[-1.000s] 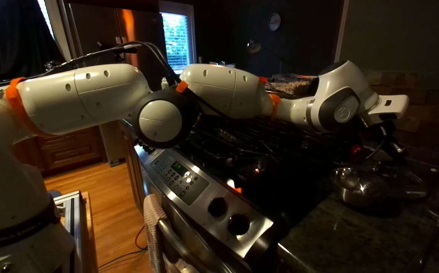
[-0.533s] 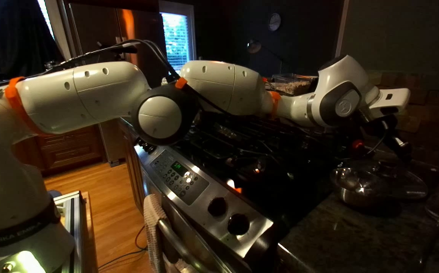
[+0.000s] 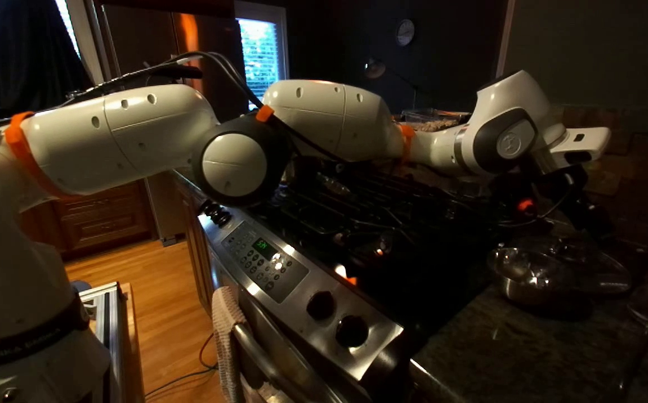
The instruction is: Move the glass lid to the left
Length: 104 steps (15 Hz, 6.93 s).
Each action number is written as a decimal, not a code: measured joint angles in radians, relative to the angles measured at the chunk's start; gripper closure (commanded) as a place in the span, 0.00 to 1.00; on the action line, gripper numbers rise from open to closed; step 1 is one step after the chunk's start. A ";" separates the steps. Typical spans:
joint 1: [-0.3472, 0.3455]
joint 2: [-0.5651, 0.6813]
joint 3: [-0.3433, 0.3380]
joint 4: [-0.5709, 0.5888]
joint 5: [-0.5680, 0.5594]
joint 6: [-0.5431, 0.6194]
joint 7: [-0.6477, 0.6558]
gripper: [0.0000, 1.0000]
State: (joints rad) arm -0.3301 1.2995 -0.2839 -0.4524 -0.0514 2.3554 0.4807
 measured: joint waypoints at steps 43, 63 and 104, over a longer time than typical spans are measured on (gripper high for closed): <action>0.028 -0.102 0.060 0.002 0.001 -0.213 -0.062 0.77; 0.154 -0.271 0.113 0.002 -0.036 -0.526 -0.283 0.77; 0.279 -0.288 0.356 -0.003 0.100 -0.821 -0.829 0.77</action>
State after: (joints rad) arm -0.0510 1.0119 0.0716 -0.4553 0.0486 1.5340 -0.3479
